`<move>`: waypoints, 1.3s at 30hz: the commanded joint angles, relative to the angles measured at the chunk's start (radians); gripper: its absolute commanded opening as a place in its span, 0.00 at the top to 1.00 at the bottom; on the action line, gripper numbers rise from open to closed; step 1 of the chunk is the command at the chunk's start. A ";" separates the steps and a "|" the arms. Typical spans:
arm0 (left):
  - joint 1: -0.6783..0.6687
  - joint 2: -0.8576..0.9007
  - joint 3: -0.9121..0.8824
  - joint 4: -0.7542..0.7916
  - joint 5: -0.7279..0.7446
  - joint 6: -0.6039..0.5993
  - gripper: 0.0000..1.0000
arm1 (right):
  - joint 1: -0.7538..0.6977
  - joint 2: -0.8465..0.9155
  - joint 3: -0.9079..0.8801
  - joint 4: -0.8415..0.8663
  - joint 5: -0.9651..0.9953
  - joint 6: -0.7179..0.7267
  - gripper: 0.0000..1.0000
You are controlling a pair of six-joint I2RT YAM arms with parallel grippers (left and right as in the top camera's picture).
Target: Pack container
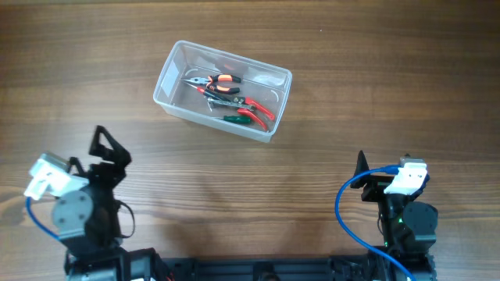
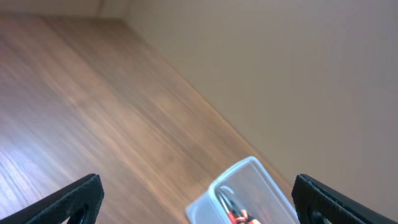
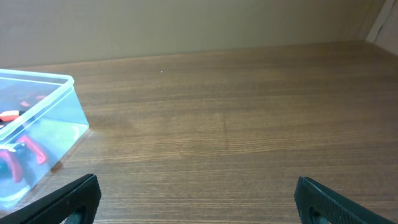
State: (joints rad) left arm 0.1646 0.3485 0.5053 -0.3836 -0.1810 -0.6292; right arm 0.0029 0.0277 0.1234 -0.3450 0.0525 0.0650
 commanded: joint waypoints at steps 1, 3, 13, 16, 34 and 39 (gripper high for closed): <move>-0.045 -0.090 -0.140 0.061 0.012 -0.058 0.00 | -0.004 -0.010 -0.002 0.005 -0.008 0.016 0.00; -0.056 -0.140 -0.194 0.064 0.013 -0.066 0.00 | -0.004 -0.010 -0.002 0.005 -0.008 0.016 0.00; -0.126 -0.267 -0.324 0.047 0.013 -0.068 0.00 | -0.004 -0.010 -0.002 0.005 -0.008 0.016 0.00; -0.148 -0.274 -0.352 0.047 0.013 -0.068 0.00 | -0.004 -0.010 -0.002 0.005 -0.008 0.016 0.00; -0.169 -0.346 -0.402 0.051 0.012 -0.060 0.00 | -0.004 -0.010 -0.002 0.005 -0.008 0.016 0.00; -0.169 -0.342 -0.402 0.051 0.012 -0.060 0.00 | -0.004 -0.010 -0.002 0.005 -0.008 0.016 0.00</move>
State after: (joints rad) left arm 0.0017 0.0147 0.1150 -0.3359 -0.1810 -0.6868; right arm 0.0029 0.0277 0.1234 -0.3435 0.0525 0.0673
